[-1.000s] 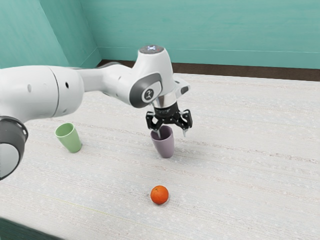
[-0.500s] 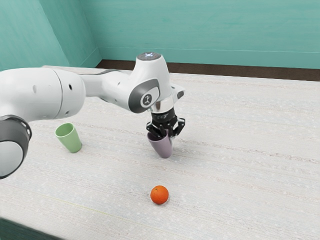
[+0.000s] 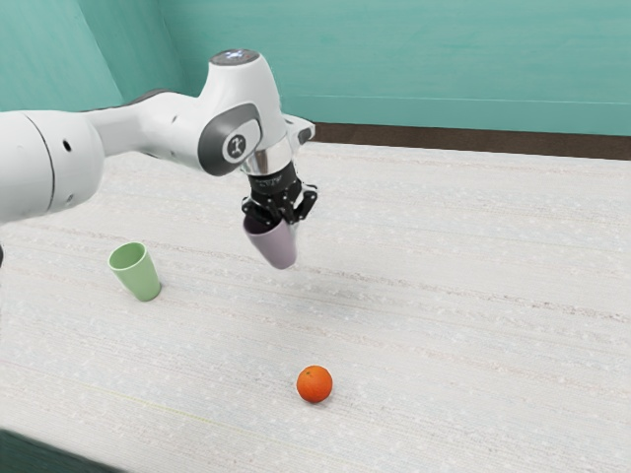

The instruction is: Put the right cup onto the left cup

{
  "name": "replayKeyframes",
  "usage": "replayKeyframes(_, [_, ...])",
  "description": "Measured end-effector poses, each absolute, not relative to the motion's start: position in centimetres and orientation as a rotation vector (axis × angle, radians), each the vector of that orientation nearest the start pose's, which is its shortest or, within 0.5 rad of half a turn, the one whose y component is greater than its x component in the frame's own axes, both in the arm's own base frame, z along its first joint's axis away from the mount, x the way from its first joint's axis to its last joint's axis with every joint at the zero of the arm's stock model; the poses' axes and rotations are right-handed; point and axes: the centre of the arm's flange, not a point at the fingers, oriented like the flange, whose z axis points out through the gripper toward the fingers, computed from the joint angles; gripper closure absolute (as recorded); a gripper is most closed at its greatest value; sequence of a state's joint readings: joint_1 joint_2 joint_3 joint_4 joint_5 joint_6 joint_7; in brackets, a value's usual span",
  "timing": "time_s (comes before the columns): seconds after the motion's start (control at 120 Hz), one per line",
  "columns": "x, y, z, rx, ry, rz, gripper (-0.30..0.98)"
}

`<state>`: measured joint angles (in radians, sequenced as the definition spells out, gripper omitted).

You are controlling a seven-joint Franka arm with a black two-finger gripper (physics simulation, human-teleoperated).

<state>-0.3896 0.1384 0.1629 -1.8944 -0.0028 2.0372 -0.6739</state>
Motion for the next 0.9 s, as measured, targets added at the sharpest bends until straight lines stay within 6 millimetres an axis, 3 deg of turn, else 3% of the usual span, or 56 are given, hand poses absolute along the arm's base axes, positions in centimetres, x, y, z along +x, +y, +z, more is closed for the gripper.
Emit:
replayKeyframes(0.242, [56.8, -0.3, 45.9, -2.920, -0.957, 0.076, 0.76])
replayKeyframes(0.358, [55.4, 4.4, 47.5, -2.866, -1.046, 0.098, 0.76])
replayKeyframes(0.717, [52.3, 16.5, 47.1, -2.724, -1.320, 0.196, 0.76])
replayKeyframes(0.808, [51.8, 18.1, 47.0, -2.706, -1.359, 0.200, 0.76])
replayKeyframes(0.9, [52.1, 18.2, 47.1, -2.708, -1.357, 0.193, 0.76])
